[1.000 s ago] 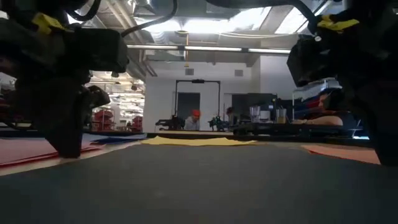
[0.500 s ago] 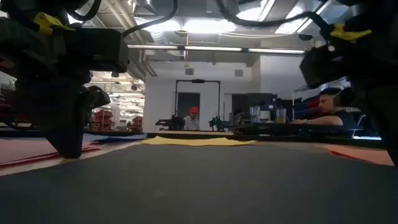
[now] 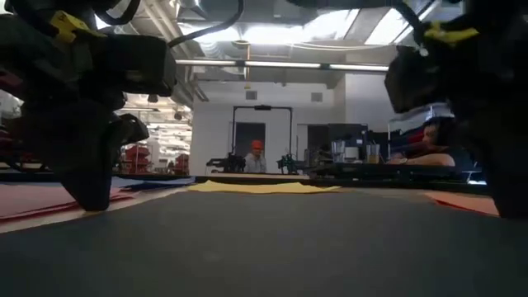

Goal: Organize paper
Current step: Adjust the stacked colored papers on the table

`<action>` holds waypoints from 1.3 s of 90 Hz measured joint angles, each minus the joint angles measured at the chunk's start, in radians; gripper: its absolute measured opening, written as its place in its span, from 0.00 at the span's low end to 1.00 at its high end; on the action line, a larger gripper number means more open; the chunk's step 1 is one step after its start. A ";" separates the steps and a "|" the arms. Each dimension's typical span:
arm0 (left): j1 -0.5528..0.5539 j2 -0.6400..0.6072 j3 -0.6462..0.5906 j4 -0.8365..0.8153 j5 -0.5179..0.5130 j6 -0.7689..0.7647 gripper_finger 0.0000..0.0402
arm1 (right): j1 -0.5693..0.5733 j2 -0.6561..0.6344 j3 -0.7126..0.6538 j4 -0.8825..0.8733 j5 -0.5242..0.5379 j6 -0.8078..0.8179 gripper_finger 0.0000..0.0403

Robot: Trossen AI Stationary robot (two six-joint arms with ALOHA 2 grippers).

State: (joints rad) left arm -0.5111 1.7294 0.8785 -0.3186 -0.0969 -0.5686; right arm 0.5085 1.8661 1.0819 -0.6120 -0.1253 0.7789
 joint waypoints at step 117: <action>-0.031 -0.011 0.091 -0.210 -0.080 -0.007 0.00 | -0.004 -0.041 0.026 -0.040 0.053 -0.046 0.00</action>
State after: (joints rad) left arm -0.5422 1.7182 0.9693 -0.5287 -0.1772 -0.5757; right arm 0.5042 1.8246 1.1076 -0.6516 -0.0719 0.7330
